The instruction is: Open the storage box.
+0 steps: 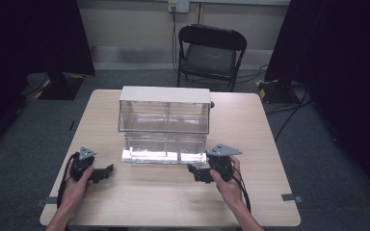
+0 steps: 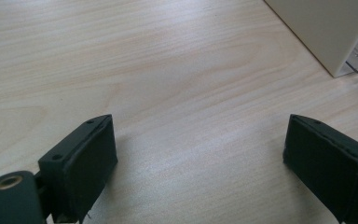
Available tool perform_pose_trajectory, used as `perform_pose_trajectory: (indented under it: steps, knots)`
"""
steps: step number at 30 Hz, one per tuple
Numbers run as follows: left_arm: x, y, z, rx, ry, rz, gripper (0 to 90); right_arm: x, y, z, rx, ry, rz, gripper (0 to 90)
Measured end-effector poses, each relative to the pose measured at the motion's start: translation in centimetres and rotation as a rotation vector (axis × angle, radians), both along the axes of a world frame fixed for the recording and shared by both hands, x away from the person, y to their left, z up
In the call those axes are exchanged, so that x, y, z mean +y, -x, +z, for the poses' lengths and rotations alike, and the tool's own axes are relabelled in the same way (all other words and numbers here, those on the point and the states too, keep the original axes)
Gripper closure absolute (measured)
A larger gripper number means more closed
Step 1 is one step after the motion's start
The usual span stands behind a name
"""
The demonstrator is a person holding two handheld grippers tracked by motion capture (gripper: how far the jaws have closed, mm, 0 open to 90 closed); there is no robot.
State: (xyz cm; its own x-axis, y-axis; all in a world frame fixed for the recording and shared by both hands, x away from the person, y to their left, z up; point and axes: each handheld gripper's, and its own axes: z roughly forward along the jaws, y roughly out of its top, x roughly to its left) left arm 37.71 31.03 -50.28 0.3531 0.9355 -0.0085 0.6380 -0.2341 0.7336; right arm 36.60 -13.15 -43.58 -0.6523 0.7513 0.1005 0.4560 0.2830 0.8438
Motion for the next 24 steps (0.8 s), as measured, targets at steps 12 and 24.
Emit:
perform_pose_trajectory:
  steps: [12, 24]
  knots:
    - [0.01, -0.01, 0.00, 0.000, 0.000, -0.001, 9.0, -0.08, 0.01, 0.28, -0.002, -0.018, -0.006, 12.8]
    - [0.00, 0.00, 0.00, 0.000, 0.000, 0.000, 9.0, -0.14, -0.09, 0.57, 0.000, -0.046, -0.002, 12.8]
